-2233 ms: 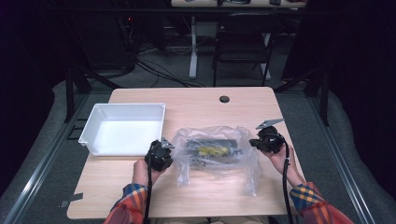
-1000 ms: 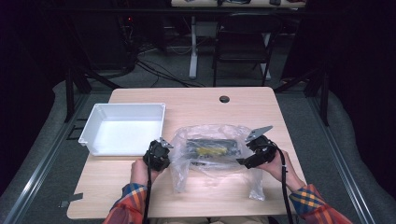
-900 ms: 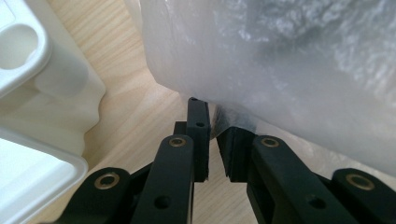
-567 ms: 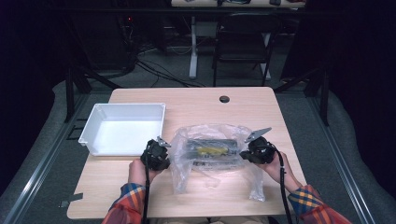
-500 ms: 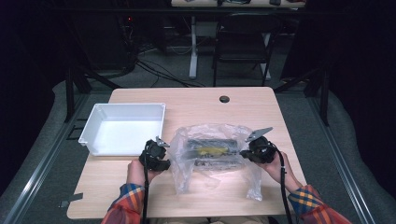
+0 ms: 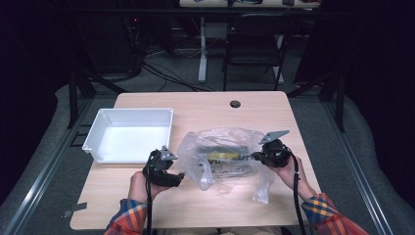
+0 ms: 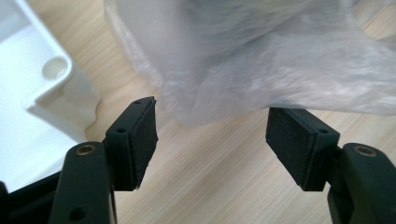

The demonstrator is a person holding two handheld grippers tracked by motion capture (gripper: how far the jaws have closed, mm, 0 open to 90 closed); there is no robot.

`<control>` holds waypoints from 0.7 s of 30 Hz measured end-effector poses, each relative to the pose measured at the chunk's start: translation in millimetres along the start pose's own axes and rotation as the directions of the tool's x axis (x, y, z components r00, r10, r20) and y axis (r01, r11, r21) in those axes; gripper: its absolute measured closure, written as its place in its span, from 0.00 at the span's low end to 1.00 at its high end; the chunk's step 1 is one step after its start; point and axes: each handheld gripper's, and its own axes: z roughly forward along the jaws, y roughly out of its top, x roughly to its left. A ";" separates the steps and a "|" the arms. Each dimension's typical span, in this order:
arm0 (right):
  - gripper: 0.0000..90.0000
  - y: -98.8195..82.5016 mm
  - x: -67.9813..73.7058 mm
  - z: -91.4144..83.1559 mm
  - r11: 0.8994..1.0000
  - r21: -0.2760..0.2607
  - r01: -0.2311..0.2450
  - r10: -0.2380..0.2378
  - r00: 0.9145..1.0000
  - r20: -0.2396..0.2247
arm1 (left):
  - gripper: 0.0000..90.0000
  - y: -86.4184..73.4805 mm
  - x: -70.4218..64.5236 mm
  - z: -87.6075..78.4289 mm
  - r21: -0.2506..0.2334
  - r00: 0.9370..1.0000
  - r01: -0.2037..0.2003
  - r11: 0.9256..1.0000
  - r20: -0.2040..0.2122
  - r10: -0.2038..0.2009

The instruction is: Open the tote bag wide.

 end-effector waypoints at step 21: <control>1.00 8.2 -34.1 19.2 0.987 -0.033 -0.155 0.155 0.988 0.000 | 1.00 0.4 11.4 63.9 0.134 0.995 -0.062 0.989 -0.067 0.071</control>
